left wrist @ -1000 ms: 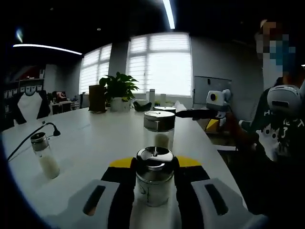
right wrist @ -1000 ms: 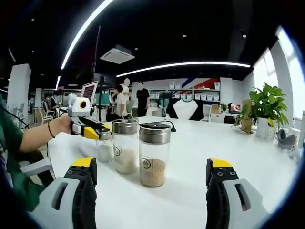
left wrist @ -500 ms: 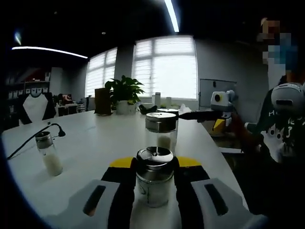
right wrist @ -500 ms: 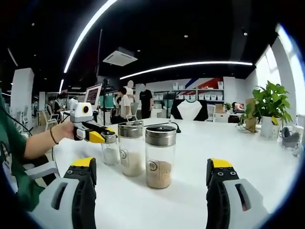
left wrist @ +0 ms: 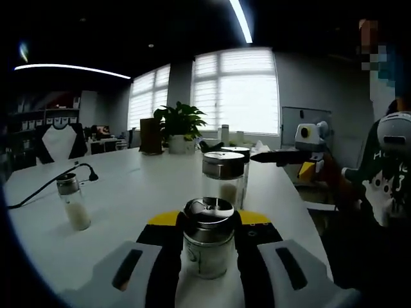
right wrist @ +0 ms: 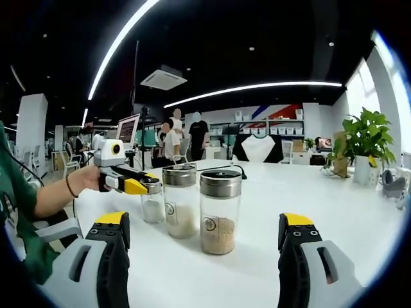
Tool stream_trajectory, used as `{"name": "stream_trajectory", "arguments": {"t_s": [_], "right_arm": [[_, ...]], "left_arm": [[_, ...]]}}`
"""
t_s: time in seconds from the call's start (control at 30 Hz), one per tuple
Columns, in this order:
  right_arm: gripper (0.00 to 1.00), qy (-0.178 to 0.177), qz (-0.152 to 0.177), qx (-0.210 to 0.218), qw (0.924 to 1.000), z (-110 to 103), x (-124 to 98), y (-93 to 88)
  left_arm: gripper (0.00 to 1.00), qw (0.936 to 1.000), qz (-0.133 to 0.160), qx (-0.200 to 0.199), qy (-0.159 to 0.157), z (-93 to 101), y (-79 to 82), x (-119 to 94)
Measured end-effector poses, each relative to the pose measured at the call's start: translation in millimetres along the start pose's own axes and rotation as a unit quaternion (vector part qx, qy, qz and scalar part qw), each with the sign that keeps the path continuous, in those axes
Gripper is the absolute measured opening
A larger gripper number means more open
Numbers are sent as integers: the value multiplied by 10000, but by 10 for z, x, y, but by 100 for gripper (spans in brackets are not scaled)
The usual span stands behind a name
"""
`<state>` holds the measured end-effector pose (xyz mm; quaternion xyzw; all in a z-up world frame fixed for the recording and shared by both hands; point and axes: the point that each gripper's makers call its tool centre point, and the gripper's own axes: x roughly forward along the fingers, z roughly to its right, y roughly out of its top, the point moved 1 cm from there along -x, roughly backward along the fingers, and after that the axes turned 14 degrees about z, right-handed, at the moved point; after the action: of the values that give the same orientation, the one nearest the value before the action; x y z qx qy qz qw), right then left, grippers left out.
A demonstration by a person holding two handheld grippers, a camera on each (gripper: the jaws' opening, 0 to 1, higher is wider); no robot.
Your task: Rotate the seasoning bottle until the label or dispensing opening points toward the visible target arrow and the bottle remains upright within the marked orientation range
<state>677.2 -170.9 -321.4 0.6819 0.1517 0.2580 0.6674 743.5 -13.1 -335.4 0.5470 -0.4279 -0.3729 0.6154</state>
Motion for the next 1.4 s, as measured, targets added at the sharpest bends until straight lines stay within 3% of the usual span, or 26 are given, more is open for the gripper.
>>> {"name": "stream_trajectory", "arguments": {"t_s": [0.27, 0.63, 1.0, 1.2, 1.4], "right_arm": [[99, -47, -37, -31, 10000, 9, -5, -21], [99, -27, -53, -35, 10000, -22, -4, -33], [99, -56, -32, -28, 10000, -16, -6, -26], [99, -59, -32, -23, 10000, -9, -4, -38], [99, -69, -40, -18, 10000, -3, -6, -48]], "left_arm": [[32, 9991, 83, 52, 413, -14, -1, -8], [32, 9930, 267, 156, 1139, -40, 4, -23], [32, 9822, 287, 317, 1831, -70, 11, -24], [32, 9788, 295, 336, 1998, -77, 12, -28], [32, 9705, 271, 399, 2361, -99, 9, -35]]}}
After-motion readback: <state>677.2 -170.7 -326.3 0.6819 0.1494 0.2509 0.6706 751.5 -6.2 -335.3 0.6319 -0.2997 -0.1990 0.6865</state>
